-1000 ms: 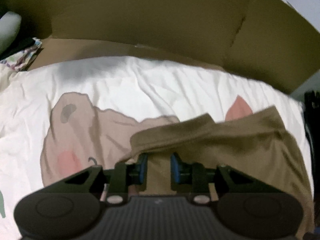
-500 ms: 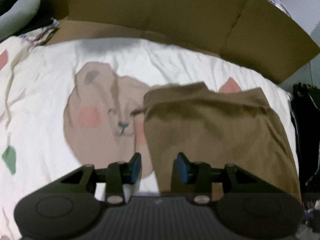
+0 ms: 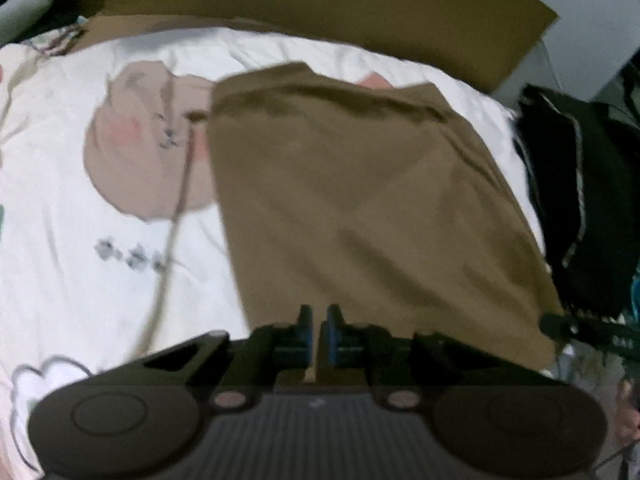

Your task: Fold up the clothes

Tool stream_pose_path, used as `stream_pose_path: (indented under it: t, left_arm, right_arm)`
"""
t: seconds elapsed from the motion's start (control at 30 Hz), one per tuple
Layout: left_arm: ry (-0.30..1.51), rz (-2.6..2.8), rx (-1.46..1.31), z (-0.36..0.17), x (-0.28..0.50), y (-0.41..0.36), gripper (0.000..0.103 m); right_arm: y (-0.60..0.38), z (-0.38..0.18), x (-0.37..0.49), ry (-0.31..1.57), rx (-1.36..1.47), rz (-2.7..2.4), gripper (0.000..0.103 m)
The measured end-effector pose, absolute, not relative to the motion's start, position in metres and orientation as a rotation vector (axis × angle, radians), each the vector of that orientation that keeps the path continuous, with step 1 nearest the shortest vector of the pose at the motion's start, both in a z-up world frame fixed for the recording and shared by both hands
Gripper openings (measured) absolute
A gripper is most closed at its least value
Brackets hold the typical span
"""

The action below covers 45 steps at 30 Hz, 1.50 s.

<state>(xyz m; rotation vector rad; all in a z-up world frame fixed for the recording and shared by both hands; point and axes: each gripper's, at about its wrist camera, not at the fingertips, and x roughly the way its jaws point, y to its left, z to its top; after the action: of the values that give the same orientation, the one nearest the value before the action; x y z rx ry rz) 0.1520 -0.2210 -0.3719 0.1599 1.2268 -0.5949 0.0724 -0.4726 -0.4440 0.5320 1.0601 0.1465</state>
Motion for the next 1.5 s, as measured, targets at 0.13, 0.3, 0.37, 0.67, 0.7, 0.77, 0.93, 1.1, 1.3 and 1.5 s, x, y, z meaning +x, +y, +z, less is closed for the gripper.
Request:
stream_pose_path:
  t: [0.13, 0.3, 0.37, 0.67, 0.7, 0.77, 0.93, 1.1, 1.3, 1.5]
  left_arm:
    - [1.260, -0.584, 0.179, -0.379, 0.127, -0.223, 0.003]
    - [1.277, -0.539, 0.212, -0.389, 0.104, -0.215, 0.003]
    - [1.298, -0.500, 0.193, -0.393, 0.098, -0.209, 0.003]
    - [1.345, -0.375, 0.144, -0.378, 0.082, -0.185, 0.008]
    - [1.352, -0.368, 0.130, -0.376, 0.081, -0.181, 0.009]
    - [1.360, -0.369, 0.096, -0.373, 0.083, -0.175, 0.013]
    - [1.369, -0.359, 0.030, -0.380, 0.092, -0.167, 0.031]
    - [1.413, -0.343, -0.068, -0.399, 0.102, -0.162, 0.029]
    - [1.463, -0.377, -0.156, -0.415, 0.114, -0.158, 0.029]
    - [1.502, -0.380, -0.262, -0.420, 0.111, -0.149, 0.030]
  right_arm:
    - [-0.472, -0.448, 0.068, 1.066, 0.540, 0.146, 0.034]
    - [-0.472, -0.449, 0.065, 1.063, 0.541, 0.145, 0.034]
    - [-0.471, -0.450, 0.065, 1.063, 0.538, 0.145, 0.034]
    - [-0.477, -0.451, 0.064, 1.085, 0.561, 0.160, 0.034]
    - [-0.477, -0.451, 0.064, 1.088, 0.564, 0.160, 0.034]
    - [-0.477, -0.451, 0.065, 1.093, 0.568, 0.161, 0.034]
    - [-0.478, -0.451, 0.066, 1.107, 0.580, 0.161, 0.035]
    - [-0.481, -0.454, 0.068, 1.122, 0.609, 0.161, 0.035]
    - [-0.488, -0.461, 0.072, 1.146, 0.684, 0.160, 0.037]
    - [-0.492, -0.468, 0.076, 1.164, 0.747, 0.154, 0.037]
